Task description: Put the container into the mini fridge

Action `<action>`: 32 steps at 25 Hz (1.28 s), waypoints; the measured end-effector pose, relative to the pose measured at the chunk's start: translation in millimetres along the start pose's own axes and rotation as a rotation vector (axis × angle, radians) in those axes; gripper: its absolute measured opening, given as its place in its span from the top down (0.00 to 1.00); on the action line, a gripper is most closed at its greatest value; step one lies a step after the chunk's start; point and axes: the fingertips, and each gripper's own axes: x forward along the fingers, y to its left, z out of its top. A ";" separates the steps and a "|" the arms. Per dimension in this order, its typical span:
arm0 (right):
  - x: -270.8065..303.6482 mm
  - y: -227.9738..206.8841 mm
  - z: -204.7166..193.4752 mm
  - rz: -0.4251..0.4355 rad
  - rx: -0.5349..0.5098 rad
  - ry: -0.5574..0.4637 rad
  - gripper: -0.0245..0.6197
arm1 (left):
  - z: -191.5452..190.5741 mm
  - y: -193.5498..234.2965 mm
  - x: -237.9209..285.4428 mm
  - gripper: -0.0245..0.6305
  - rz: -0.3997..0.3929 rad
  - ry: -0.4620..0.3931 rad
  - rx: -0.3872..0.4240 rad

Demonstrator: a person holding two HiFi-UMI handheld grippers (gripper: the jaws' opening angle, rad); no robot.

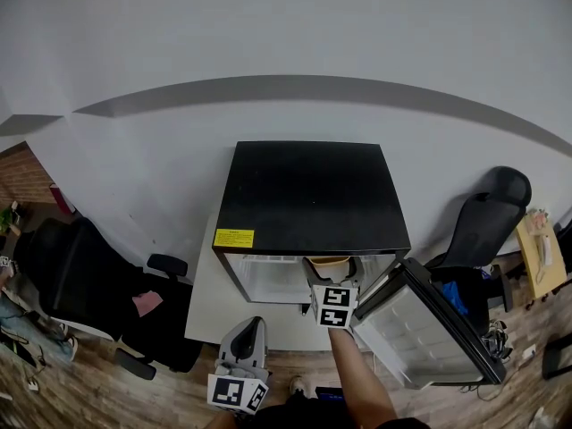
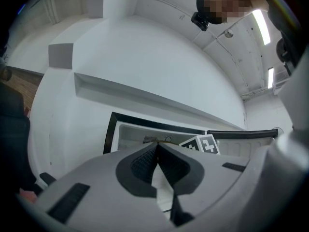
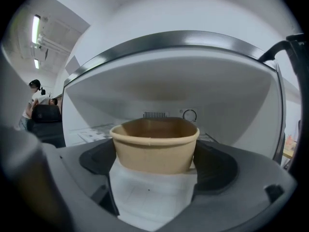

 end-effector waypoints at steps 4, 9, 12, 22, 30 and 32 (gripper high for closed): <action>0.6 0.9 3.1 -0.012 0.000 -0.008 0.19 | -2.5 0.4 -3.1 0.95 0.004 0.005 -0.004; -2.0 2.7 5.5 -0.006 0.014 -0.026 0.19 | -2.0 0.2 -8.6 0.95 0.011 0.005 -0.006; -2.3 2.7 5.7 0.004 0.025 -0.029 0.19 | -1.2 -0.5 -12.6 0.95 0.013 0.002 -0.009; -12.3 2.2 7.7 0.009 0.028 -0.056 0.18 | 0.7 0.2 -24.6 0.95 0.024 -0.005 -0.016; -31.8 8.9 1.7 0.009 0.028 -0.057 0.19 | 2.2 -2.1 -37.3 0.95 0.019 -0.011 -0.020; -46.7 13.4 -2.1 0.011 0.026 -0.044 0.19 | 3.5 -1.9 -44.0 0.95 0.017 -0.014 -0.022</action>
